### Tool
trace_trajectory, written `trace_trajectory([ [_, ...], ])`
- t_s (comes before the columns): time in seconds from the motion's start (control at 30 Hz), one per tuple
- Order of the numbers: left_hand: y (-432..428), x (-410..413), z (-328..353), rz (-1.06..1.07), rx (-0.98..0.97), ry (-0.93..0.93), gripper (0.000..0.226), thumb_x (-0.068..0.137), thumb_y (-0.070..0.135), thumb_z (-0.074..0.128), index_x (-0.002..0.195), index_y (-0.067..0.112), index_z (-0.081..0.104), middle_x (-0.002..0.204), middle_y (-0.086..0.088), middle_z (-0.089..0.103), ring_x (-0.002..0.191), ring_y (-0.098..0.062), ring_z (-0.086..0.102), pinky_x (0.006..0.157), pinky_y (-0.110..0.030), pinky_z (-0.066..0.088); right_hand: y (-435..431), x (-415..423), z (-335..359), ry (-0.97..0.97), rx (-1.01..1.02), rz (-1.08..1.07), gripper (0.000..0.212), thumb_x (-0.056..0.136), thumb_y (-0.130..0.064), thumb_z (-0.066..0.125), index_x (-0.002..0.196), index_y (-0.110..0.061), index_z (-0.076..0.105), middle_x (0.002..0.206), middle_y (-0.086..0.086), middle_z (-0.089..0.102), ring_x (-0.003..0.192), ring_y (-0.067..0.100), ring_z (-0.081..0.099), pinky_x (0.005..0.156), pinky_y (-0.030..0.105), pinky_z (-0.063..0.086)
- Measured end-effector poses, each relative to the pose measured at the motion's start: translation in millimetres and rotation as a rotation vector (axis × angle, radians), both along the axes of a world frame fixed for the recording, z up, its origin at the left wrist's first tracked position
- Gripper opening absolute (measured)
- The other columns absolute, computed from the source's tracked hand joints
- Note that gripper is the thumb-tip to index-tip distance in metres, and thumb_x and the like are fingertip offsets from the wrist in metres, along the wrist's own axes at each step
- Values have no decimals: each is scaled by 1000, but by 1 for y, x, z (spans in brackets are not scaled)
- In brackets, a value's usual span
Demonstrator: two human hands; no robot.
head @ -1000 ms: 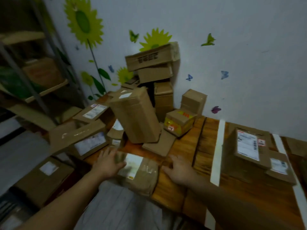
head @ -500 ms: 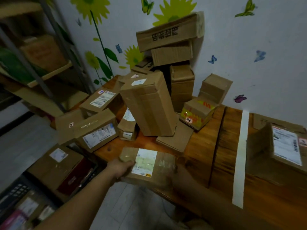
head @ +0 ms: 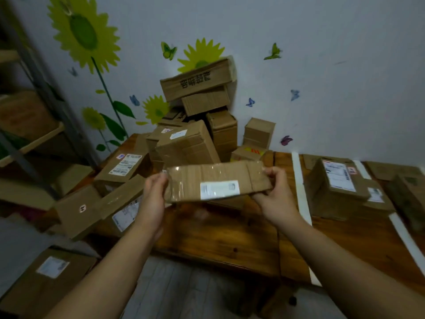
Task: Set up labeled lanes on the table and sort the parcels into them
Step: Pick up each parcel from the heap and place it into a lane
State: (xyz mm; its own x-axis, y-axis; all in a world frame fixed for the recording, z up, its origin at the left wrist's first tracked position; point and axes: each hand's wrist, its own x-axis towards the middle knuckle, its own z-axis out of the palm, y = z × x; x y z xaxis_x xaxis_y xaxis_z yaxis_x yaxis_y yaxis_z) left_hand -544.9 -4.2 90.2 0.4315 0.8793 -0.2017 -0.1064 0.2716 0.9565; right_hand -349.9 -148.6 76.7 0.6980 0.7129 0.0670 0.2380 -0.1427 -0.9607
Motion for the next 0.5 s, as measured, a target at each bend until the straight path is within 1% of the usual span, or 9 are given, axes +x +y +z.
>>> trace_trajectory([
  [0.07, -8, -6, 16, -85, 63, -12, 43, 96, 55, 27, 123, 32, 51, 121, -6, 60, 105, -24, 60, 78, -40, 49, -10, -6, 29, -7, 92, -57, 43, 89, -19, 65, 119, -39, 41, 115, -15, 49, 109, 10, 50, 88, 34, 51],
  [0.1, -12, -7, 21, -133, 95, 0, 43, 96, 54, 28, 126, 34, 51, 120, -4, 62, 103, -22, 61, 76, -37, 50, -16, -8, 42, -13, 105, -94, 37, 91, -26, 60, 123, -37, 44, 111, -16, 51, 106, 10, 52, 87, 35, 52],
  [0.17, -24, -6, 36, -209, 132, -10, 31, 98, 37, 41, 128, 37, 47, 116, 1, 63, 98, -18, 64, 63, -32, 55, -30, -8, 59, -17, 96, -168, 35, 94, -38, 54, 128, -30, 49, 112, -11, 58, 106, 13, 57, 90, 40, 52],
  [0.2, -32, -4, 45, -243, 130, -31, 35, 97, 26, 45, 129, 39, 43, 114, 3, 63, 94, -17, 65, 54, -29, 55, -38, -7, 64, -5, 94, -198, 37, 94, -40, 52, 129, -27, 52, 113, -7, 61, 106, 15, 60, 90, 42, 52],
  [0.23, -36, -1, 50, -277, 122, -51, 43, 96, 18, 47, 133, 40, 40, 114, 3, 62, 90, -19, 67, 49, -29, 54, -47, -8, 68, 0, 102, -220, 36, 94, -41, 52, 127, -27, 54, 112, -6, 63, 103, 15, 61, 88, 40, 53],
  [0.3, -47, 7, 60, -318, 92, -106, 47, 96, 10, 45, 132, 38, 41, 116, -1, 63, 87, -23, 68, 51, -35, 55, -67, -9, 73, -2, 117, -235, 31, 95, -39, 51, 124, -28, 55, 105, -9, 63, 93, 8, 62, 75, 28, 53],
  [0.37, -57, 15, 66, -332, 77, -134, 45, 95, 8, 44, 131, 35, 44, 116, -6, 64, 91, -27, 66, 58, -41, 56, -89, -10, 76, 33, 139, -231, 31, 96, -38, 51, 126, -30, 53, 105, -9, 62, 88, 3, 60, 65, 20, 49],
  [0.43, -72, 24, 67, -355, 62, -118, 42, 96, 11, 44, 131, 33, 46, 112, -9, 66, 89, -30, 67, 67, -47, 56, -112, -9, 76, 113, 165, -194, 32, 94, -35, 55, 125, -34, 49, 111, -6, 60, 91, 9, 63, 61, 21, 52],
  [0.5, -90, 36, 67, -396, 54, -73, 40, 95, 16, 45, 133, 32, 46, 108, -10, 67, 84, -29, 68, 68, -46, 56, -136, -4, 71, 293, 219, -124, 36, 92, -25, 60, 123, -35, 45, 114, -1, 61, 95, 19, 66, 67, 31, 57],
])
